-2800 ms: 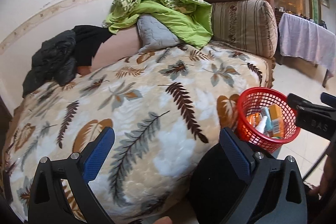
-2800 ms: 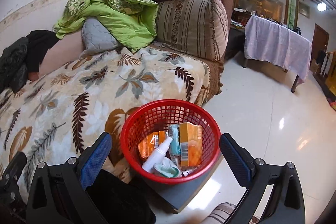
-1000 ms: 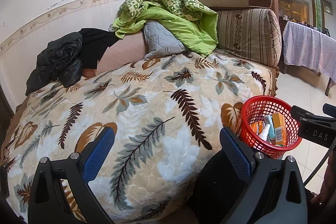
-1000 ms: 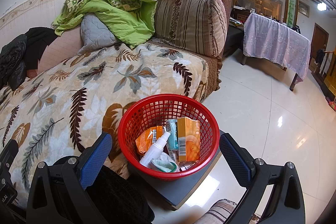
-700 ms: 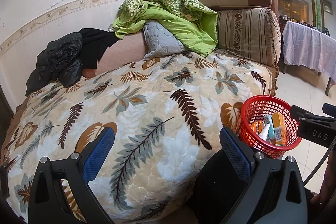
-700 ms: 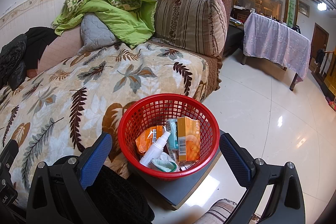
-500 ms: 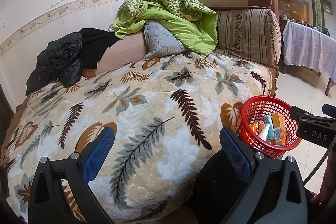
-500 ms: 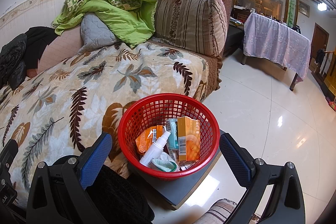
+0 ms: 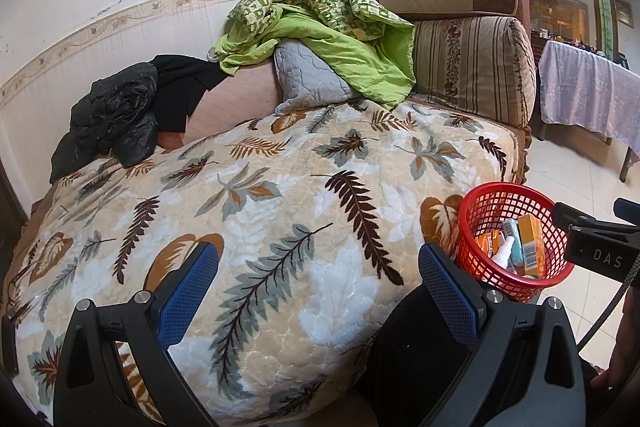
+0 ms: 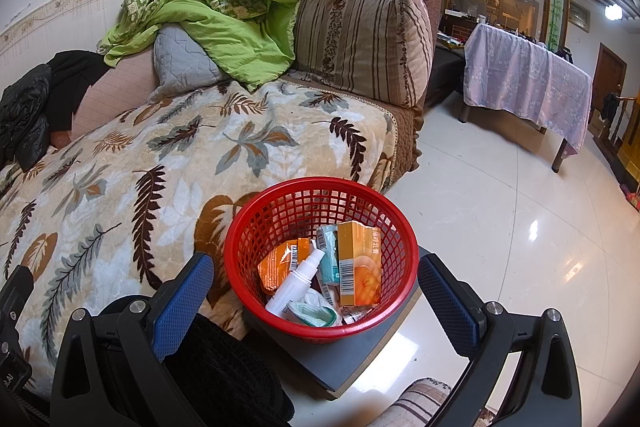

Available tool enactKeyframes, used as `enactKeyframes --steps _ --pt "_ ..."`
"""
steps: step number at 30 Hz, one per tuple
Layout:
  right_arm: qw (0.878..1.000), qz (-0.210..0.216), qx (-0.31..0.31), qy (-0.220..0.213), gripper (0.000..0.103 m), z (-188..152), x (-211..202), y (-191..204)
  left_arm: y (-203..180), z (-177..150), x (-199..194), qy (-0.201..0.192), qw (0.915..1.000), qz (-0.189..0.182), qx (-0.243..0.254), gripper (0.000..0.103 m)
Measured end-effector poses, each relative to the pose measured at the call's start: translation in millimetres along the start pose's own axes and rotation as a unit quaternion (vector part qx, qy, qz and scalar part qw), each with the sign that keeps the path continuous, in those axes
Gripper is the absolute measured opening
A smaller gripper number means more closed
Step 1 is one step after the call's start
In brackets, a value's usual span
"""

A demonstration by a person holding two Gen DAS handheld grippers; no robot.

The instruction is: Collect trash

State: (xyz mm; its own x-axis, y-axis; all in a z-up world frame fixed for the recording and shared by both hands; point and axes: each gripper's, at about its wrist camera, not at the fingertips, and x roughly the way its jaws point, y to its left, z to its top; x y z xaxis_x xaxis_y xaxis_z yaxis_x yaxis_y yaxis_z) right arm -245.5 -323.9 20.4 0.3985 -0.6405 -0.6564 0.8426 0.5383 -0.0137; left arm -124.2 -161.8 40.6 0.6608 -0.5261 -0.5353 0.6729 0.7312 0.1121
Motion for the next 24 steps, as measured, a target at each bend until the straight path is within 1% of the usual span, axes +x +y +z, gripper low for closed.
enactKeyframes --steps 24 --pt "1.000 0.001 -0.001 0.000 0.103 0.6 1.0 -0.1 -0.3 0.1 -2.1 -0.001 1.0000 0.001 0.001 0.100"
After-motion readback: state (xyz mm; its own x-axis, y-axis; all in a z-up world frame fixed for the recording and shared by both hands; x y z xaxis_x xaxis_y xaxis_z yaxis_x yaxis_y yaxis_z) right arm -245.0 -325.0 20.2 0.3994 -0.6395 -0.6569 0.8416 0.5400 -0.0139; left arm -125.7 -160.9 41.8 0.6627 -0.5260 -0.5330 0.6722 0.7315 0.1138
